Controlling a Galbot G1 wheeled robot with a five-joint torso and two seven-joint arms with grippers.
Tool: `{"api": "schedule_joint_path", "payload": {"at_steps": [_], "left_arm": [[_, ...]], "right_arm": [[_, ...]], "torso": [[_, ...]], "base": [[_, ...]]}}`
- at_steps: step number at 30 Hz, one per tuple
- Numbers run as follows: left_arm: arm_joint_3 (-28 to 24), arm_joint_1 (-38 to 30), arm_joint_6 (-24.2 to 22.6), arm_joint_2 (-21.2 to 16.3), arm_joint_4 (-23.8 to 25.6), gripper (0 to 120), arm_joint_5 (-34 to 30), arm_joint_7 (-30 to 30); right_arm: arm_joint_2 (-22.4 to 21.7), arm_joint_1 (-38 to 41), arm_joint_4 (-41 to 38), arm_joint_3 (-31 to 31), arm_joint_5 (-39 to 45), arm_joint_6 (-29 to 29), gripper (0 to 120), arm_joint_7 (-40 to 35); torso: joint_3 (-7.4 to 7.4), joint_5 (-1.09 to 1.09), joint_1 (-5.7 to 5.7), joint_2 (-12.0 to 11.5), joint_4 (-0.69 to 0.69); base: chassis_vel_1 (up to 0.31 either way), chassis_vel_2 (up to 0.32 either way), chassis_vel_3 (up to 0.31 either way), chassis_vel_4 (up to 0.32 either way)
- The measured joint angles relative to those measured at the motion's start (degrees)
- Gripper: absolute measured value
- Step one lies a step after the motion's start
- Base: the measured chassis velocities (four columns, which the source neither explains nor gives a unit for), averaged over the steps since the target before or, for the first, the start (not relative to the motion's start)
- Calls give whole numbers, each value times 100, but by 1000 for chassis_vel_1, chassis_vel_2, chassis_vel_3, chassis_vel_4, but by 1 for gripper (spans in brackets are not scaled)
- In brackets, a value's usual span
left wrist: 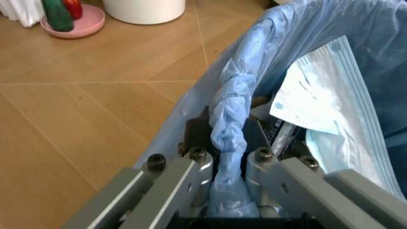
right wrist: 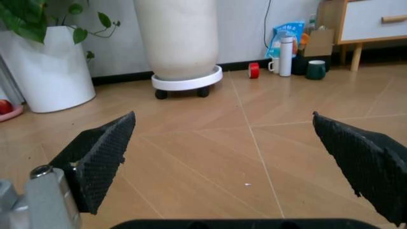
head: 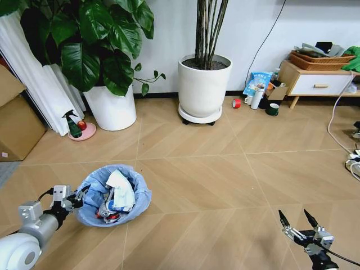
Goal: Pick up the trash bin and place the garbage on the floor into it.
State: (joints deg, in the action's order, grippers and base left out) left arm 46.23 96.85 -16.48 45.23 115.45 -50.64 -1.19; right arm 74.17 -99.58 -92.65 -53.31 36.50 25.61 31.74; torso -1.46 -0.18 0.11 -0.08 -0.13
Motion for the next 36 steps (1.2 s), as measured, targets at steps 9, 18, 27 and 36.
{"api": "schedule_joint_path", "payload": {"at_steps": [9, 18, 27, 36], "left_arm": [[-175, -211, -40, 149, 2, 1, 46, -91], [-173, -334, -56, 186, -37, 1, -11, -99], [-28, -250, -54, 142, -123, 1, -121, -62], [-2, -242, -98, 107, -26, 1, -171, -105]], "right_arm": [[-42, 125, 156, 149, 47, -16, 100, 3], [-149, 115, 153, 160, 58, -58, 100, -16], [-172, 97, 132, 110, 73, -74, 100, -30], [-168, 149, 309, 112, 102, 4, 100, 37]], "torso": [[0, 2, 0, 0, 1], [0, 1, 0, 0, 0], [0, 0, 0, 0, 1], [0, 0, 0, 0, 0]], "base": [[51, -50, -50, 62], [13, -18, -20, 15], [18, -15, -15, 17], [37, -41, -35, 43]]}}
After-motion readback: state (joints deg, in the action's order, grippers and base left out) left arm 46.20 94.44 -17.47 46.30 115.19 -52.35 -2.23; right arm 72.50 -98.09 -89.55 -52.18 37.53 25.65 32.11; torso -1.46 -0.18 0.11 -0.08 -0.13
